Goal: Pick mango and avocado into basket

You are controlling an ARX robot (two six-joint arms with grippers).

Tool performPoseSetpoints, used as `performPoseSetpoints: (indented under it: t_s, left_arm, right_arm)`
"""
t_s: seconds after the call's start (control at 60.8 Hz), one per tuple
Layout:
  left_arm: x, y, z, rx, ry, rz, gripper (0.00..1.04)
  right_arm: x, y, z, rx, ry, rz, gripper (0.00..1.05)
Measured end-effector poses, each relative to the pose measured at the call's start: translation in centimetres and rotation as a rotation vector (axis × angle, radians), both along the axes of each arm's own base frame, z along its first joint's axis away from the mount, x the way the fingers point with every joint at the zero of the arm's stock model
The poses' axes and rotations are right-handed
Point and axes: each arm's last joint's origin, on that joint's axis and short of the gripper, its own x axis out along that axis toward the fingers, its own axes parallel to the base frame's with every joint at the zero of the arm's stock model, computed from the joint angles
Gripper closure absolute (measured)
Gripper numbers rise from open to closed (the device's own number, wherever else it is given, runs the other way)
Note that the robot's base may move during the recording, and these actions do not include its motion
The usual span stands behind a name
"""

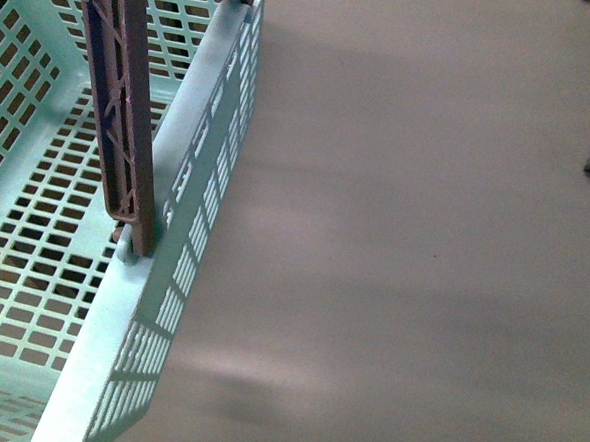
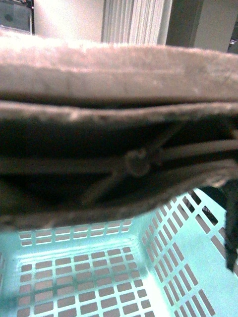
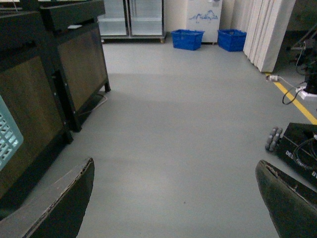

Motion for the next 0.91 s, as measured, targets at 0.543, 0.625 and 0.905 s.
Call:
performPoseSetpoints:
  t_s: [0.543, 0.625, 0.905]
  left_arm:
    - [0.00, 0.00, 0.00, 0.000, 0.000, 0.000, 0.90]
    - [0.00, 0.00, 0.01, 0.000, 0.000, 0.000, 0.90]
    - [0.00, -0.01, 0.00, 0.000, 0.000, -0.001, 0.90]
  right_arm:
    - [0.00, 0.00, 0.00, 0.000, 0.000, 0.000, 0.09]
    - [0.00, 0.00, 0.00, 0.000, 0.000, 0.000, 0.09]
    - [0.00, 0.00, 0.00, 0.000, 0.000, 0.000, 0.09]
